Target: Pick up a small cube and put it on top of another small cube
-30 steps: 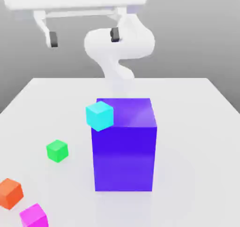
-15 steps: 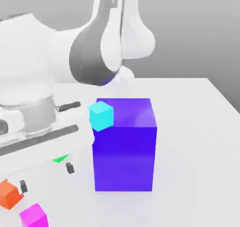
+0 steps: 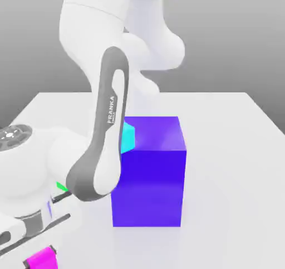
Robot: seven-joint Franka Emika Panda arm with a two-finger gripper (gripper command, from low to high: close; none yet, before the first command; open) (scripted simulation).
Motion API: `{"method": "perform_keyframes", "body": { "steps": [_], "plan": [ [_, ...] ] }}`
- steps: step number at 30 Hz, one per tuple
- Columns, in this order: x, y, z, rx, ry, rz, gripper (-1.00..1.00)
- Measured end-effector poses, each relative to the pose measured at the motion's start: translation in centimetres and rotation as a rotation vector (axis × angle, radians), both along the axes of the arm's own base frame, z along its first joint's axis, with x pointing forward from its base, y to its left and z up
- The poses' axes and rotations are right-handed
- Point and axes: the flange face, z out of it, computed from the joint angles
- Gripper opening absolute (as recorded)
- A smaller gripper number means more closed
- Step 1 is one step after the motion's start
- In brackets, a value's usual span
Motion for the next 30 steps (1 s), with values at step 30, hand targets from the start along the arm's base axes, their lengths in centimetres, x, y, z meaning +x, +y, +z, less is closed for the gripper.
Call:
{"method": "perform_keyframes", "body": {
  "steps": [30],
  "plan": [
    [-26.6, -0.6, 10.9, 0.013, -0.014, 1.05, -1.0]
  ]
}}
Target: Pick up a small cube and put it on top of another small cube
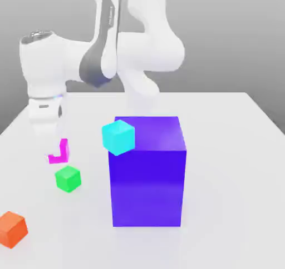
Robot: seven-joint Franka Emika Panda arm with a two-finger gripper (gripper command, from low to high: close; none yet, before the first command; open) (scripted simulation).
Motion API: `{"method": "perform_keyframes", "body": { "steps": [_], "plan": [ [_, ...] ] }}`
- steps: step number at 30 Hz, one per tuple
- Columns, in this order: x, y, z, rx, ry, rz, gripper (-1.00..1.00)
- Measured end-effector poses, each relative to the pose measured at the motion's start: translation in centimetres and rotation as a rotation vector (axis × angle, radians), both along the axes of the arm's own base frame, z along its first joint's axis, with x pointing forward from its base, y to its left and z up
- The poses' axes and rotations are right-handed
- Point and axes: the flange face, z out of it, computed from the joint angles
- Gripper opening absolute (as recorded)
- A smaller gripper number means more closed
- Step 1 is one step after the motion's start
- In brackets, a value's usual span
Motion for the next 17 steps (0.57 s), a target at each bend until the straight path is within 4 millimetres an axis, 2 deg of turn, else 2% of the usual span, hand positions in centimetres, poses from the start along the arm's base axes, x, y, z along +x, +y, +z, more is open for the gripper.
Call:
{"method": "perform_keyframes", "body": {
  "steps": [9, 17],
  "plan": [
    [0.3, 1.0, -3.2, 0.063, -0.025, 0.024, -1.0],
    [0.1, 0.9, -5.5, 0.054, -0.013, 0.018, -1.0]
  ]
}}
